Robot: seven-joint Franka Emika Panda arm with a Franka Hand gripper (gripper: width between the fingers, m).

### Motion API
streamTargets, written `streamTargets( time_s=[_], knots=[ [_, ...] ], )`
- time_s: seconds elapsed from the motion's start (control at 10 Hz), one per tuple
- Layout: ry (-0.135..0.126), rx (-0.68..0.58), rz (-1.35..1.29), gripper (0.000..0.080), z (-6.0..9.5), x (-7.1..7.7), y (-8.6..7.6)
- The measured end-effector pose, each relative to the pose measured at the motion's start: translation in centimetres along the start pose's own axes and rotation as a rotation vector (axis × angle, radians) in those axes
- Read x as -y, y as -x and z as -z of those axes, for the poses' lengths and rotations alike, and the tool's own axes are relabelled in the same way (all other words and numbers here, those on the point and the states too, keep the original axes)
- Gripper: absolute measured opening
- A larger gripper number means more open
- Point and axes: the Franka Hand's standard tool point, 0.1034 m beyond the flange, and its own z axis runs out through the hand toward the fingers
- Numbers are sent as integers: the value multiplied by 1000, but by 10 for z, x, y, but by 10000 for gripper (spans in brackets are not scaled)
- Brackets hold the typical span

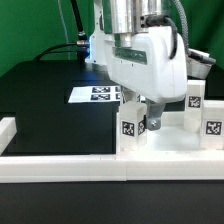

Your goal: Assemble square table

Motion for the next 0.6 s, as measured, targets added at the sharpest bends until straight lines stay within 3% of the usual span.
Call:
streamTargets(
  time_s=[0.2, 0.4, 0.6],
  knots=[
    [21, -8, 384, 649, 3, 1, -5],
    [31, 10, 418, 649, 2, -1, -3],
    [31, 9, 397, 393, 2, -1, -4]
  ],
)
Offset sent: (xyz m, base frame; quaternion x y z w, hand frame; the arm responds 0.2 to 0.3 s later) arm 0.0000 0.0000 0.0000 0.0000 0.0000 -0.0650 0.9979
